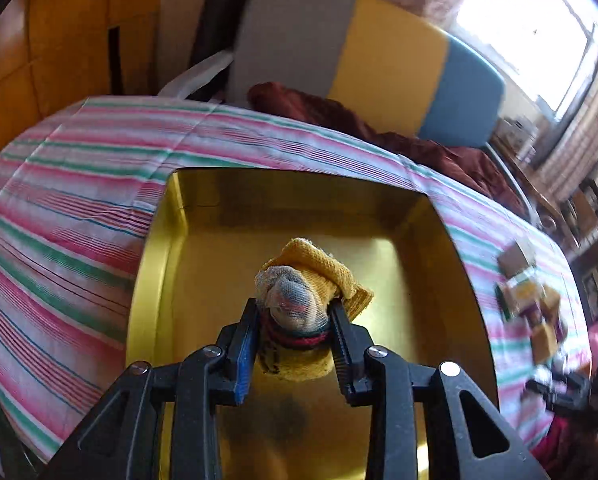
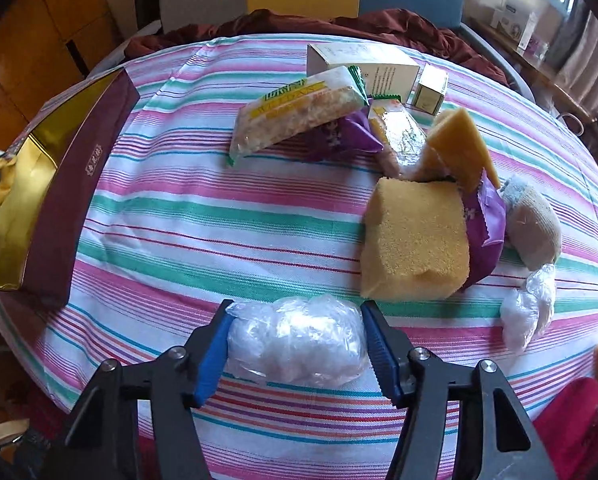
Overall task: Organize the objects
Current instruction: 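Carry the sock doll into the gold box with the left gripper and release, then carry the plastic bundle into the gold box with the right gripper and release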
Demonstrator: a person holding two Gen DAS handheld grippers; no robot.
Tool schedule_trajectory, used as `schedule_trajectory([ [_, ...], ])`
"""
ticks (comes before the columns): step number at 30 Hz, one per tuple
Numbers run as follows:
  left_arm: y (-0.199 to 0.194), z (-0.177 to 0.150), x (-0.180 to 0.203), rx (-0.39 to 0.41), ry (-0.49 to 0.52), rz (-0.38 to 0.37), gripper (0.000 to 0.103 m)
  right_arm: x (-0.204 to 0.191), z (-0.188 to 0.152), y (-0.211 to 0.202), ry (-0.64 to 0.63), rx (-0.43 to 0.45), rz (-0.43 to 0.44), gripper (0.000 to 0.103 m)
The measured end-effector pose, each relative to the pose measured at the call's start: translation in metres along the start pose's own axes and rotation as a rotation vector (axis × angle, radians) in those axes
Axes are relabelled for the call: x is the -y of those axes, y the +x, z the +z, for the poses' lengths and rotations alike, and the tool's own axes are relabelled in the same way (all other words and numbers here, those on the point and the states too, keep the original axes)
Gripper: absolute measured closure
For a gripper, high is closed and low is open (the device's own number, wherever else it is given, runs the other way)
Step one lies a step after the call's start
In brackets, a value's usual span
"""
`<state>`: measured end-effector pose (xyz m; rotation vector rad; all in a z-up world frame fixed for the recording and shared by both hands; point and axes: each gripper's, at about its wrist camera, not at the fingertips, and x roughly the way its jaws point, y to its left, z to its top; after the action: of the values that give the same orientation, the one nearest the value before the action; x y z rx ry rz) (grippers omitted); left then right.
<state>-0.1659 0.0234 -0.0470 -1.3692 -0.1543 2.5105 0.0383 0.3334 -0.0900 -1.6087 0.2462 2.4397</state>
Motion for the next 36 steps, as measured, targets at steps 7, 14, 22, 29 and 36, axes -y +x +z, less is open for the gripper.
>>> schedule_trajectory([
  [7,0.038,0.033,-0.008,-0.022,0.028,0.099,0.07,-0.001,-0.001,0.003,-0.006,-0.004,-0.001,0.04],
  [14,0.068,0.046,-0.016,-0.048,0.036,0.168,0.068,-0.002,-0.004,0.003,-0.017,-0.008,-0.007,0.04],
  [22,0.076,0.048,-0.016,-0.036,0.098,0.221,0.053,-0.004,-0.005,0.004,-0.029,-0.01,-0.017,0.041],
  [29,0.046,0.039,-0.015,0.016,0.091,0.202,0.037,-0.005,-0.005,0.005,-0.028,-0.006,-0.019,0.041],
  [36,-0.025,-0.011,-0.004,0.134,0.053,0.145,0.037,-0.008,-0.004,-0.002,-0.035,0.023,-0.015,0.042],
])
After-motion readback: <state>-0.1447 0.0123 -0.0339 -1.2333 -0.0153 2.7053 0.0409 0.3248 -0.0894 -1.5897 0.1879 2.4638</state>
